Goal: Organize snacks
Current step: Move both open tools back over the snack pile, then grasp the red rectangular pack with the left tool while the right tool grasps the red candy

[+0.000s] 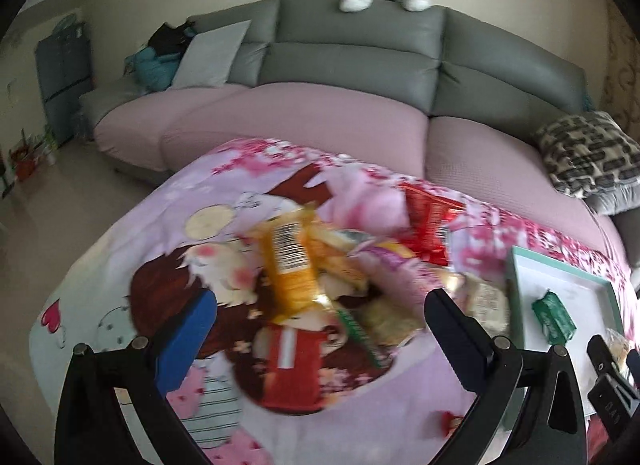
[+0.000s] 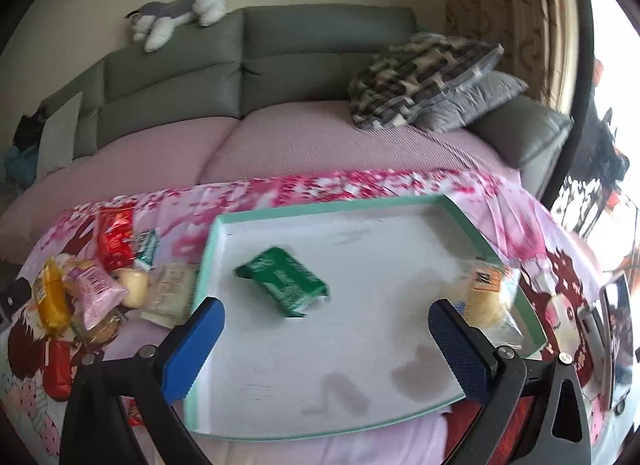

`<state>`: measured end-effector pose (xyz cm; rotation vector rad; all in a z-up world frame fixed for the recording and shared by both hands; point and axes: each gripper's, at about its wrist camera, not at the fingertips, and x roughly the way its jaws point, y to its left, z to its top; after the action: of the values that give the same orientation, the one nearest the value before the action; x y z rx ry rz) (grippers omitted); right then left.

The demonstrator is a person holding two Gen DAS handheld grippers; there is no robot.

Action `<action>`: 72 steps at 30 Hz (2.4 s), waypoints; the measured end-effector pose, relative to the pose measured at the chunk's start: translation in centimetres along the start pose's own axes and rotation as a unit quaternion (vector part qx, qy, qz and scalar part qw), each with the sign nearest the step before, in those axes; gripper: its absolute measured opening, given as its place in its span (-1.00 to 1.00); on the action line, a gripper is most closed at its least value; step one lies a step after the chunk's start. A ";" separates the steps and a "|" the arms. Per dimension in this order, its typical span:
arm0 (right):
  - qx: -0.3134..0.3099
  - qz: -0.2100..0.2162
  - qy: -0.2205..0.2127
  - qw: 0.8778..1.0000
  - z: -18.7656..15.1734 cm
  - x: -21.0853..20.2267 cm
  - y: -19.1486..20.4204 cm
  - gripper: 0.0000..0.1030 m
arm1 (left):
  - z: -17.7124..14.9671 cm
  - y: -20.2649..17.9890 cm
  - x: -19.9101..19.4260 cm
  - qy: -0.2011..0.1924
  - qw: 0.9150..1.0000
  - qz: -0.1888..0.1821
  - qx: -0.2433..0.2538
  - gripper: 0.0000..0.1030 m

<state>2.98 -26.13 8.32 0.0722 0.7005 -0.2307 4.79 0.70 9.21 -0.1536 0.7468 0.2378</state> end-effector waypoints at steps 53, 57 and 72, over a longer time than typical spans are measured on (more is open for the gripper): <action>-0.089 0.137 0.179 0.970 -7.5 2.5 11.4 -0.04 | -4.7 3.8 7.5 0.155 0.985 -0.070 -0.014 0.41; -0.094 0.139 0.179 0.969 -7.5 2.6 11.7 -0.11 | -4.9 3.5 7.9 0.160 0.985 -0.060 -0.010 0.26; -0.115 0.130 0.177 0.969 -7.7 2.9 12.0 -0.19 | -4.8 3.6 8.1 0.157 0.986 -0.055 -0.009 -0.19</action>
<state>3.09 -13.94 0.39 -0.0187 1.0601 0.1204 6.44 4.35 -0.05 -0.2536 1.0460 0.1150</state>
